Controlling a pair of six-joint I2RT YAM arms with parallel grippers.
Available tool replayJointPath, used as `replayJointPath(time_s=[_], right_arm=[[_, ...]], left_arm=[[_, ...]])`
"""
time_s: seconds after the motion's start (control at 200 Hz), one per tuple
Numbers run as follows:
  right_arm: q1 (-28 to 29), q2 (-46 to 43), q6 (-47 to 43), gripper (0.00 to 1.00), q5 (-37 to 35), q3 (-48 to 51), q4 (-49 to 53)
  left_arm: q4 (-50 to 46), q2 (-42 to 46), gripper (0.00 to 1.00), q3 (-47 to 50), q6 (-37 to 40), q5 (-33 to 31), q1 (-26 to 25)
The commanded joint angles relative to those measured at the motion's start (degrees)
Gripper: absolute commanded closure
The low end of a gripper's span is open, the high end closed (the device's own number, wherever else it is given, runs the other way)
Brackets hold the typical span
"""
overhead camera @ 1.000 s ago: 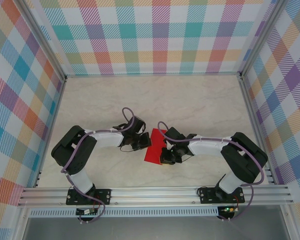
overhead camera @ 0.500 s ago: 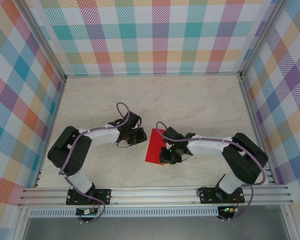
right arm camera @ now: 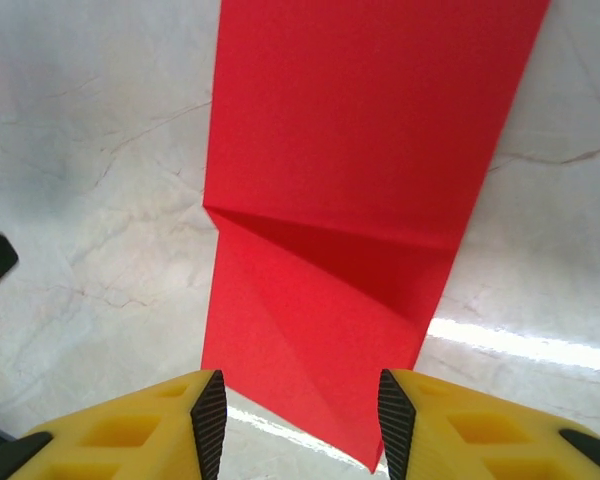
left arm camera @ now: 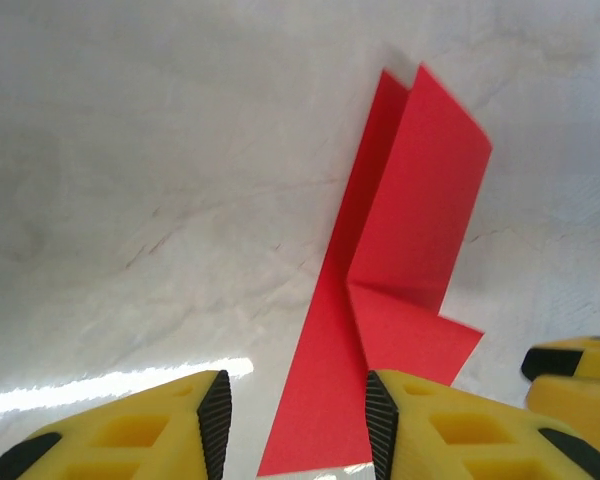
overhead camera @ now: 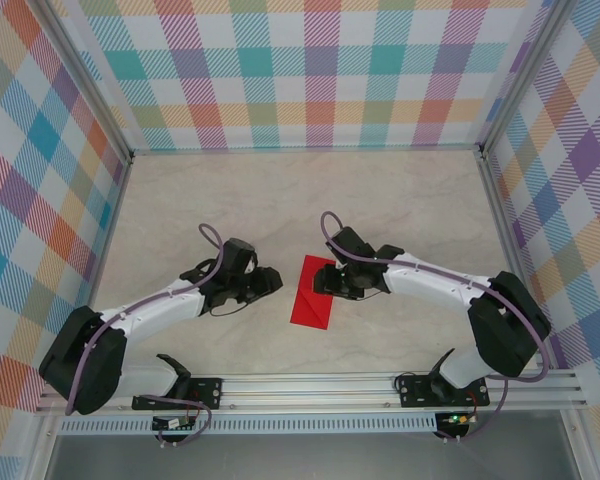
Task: Fold a paper plane with a square sheet of paper (pick it up from the middle)
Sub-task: Fold the triangle a second time at the center of the table.
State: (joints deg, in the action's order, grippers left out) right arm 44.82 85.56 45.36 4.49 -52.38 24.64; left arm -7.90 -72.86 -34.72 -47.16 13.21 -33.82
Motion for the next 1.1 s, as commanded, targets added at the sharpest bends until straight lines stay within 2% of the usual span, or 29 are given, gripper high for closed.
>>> replayJointPath(time_s=[0.0, 0.22, 0.52, 0.62, 0.88, 1.095], right_arm=[[-0.89, 0.88, -2.60, 0.52, 0.61, 0.51, -0.09], [-3.55, 2.80, -4.73, 0.51, 3.90, 2.39, -2.01], [-4.42, 7.70, -6.08, 0.53, 8.64, 1.84, -3.48], [-4.48, 8.18, -5.99, 0.58, 8.95, 2.01, -4.29], [-5.40, 8.11, -4.98, 0.79, 8.96, 3.50, -6.09], [-5.79, 7.75, -4.19, 0.84, 8.12, 4.25, -6.18]], left_arm=[[5.94, 2.16, 0.56, 2.84, -3.53, 3.40, 0.01], [12.61, 0.87, 0.52, 5.03, -5.71, 7.10, -1.31], [18.09, -5.89, 0.52, 3.96, -7.54, 8.13, -4.25], [19.66, -8.03, 0.52, 3.67, -8.03, 8.55, -4.99], [22.70, -12.66, 0.51, 2.51, -8.30, 9.82, -6.59], [24.09, -14.40, 0.52, 2.29, -8.04, 10.43, -7.38]])
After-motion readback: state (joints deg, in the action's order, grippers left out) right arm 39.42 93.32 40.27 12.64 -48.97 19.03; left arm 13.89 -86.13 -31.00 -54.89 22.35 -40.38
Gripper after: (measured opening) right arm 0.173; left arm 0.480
